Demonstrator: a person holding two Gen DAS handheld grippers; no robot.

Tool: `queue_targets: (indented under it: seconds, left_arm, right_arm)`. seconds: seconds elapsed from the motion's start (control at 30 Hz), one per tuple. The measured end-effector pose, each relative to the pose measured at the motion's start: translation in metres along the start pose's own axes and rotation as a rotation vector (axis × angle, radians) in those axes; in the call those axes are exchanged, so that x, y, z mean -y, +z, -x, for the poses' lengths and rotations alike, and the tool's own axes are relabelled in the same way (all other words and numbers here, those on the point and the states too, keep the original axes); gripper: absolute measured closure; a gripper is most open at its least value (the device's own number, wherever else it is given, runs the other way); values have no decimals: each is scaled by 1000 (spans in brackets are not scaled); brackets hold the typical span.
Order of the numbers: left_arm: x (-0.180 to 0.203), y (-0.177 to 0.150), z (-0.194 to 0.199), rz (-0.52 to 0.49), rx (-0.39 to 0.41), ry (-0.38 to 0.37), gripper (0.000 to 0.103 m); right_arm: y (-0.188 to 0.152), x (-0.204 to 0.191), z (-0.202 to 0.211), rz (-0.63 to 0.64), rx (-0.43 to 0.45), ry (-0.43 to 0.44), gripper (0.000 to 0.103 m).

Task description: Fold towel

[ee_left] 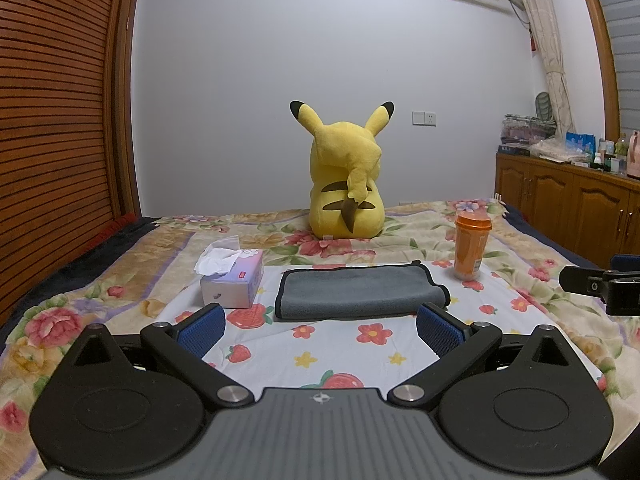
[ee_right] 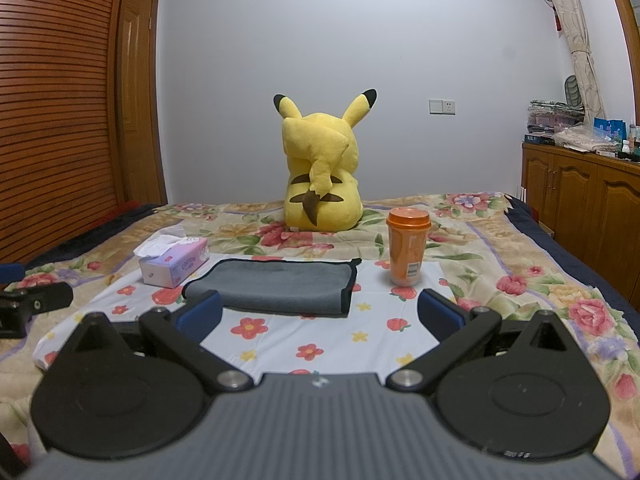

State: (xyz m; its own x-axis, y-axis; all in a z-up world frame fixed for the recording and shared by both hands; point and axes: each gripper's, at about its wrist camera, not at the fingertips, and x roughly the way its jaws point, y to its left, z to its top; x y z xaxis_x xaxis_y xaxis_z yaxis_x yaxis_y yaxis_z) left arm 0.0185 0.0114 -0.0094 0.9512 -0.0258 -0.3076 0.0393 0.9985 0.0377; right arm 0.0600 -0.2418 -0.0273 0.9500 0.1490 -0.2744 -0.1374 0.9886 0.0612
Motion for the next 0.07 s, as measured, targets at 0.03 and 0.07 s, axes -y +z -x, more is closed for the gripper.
queue_targets:
  seconds: [0.03, 0.07]
  left_arm:
    - [0, 0, 0, 0, 0, 0, 0]
    - [0, 0, 0, 0, 0, 1, 0]
  right_arm:
    - [0, 0, 0, 0, 0, 0, 0]
    - [0, 0, 0, -1, 0, 0, 0]
